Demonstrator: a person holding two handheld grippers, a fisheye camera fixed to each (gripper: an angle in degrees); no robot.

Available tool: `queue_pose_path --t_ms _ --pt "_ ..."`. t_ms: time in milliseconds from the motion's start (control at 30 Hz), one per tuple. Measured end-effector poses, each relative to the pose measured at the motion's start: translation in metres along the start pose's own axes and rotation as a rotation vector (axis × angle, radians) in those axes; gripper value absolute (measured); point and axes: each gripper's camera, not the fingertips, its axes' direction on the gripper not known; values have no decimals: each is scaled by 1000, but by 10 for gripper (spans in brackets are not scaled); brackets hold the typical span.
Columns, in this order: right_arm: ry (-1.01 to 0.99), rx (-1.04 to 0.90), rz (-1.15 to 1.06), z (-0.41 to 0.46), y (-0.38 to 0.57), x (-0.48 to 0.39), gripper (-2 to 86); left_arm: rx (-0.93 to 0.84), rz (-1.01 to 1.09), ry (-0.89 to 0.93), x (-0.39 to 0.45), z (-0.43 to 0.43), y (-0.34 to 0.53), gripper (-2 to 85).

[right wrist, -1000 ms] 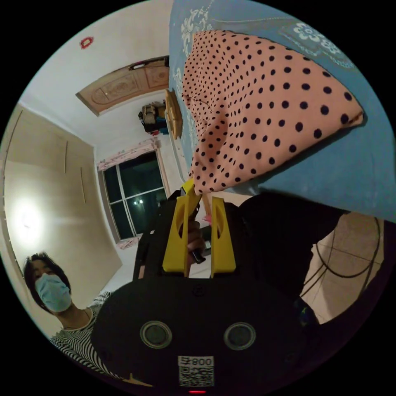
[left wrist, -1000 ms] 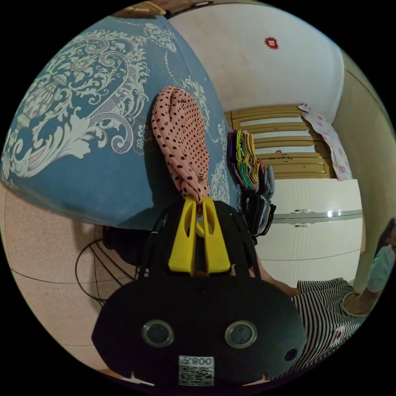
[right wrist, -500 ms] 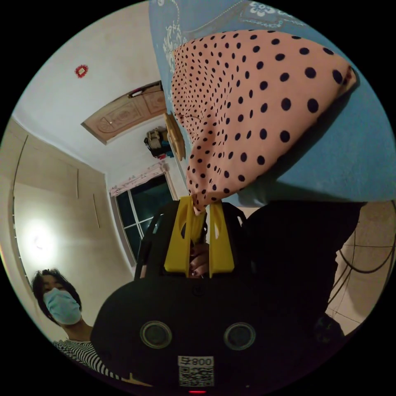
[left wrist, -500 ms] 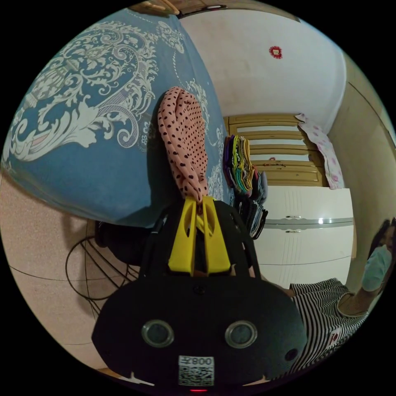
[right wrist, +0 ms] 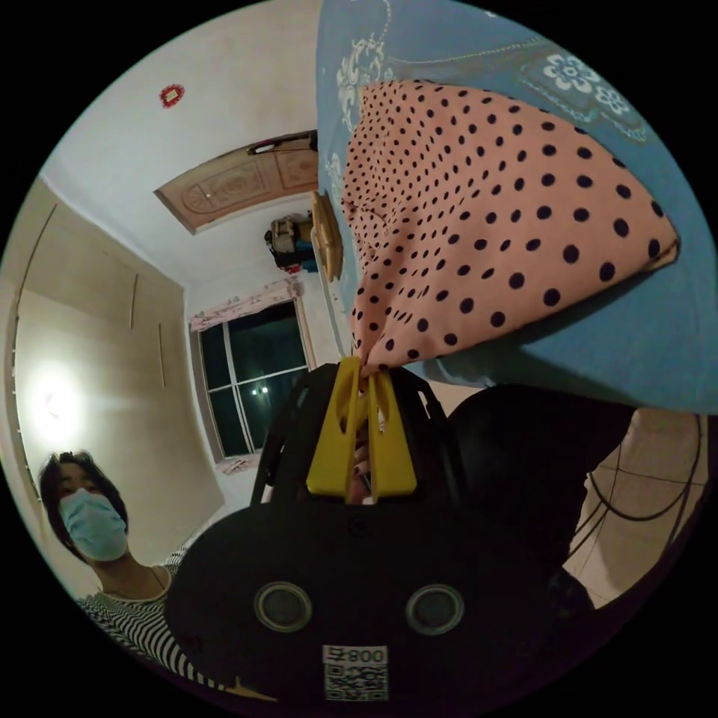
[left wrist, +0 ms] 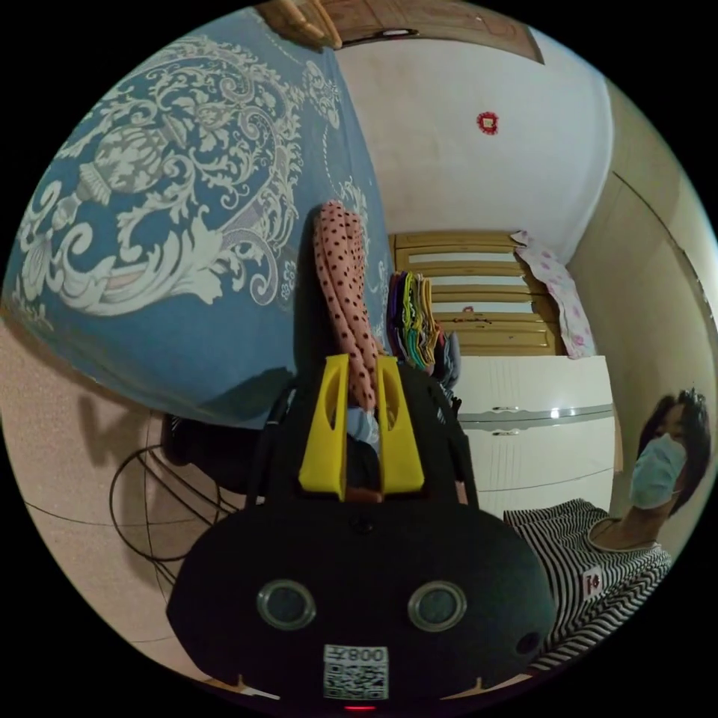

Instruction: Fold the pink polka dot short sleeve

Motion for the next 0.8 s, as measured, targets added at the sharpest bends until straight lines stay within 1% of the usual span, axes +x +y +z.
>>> queue_pose_path --t_ms 267,467,667,800 --pt "43 -24 -43 1 20 -13 6 -105 -7 -53 3 35 -82 121" --pt "59 -48 -50 9 34 -20 6 -76 -54 -44 -1 50 -145 141" --pt "69 -70 -54 20 43 -29 6 -117 -65 -72 -2 81 -201 144" --pt "75 -85 -52 28 50 -36 6 -137 -61 -99 -2 101 -226 127"
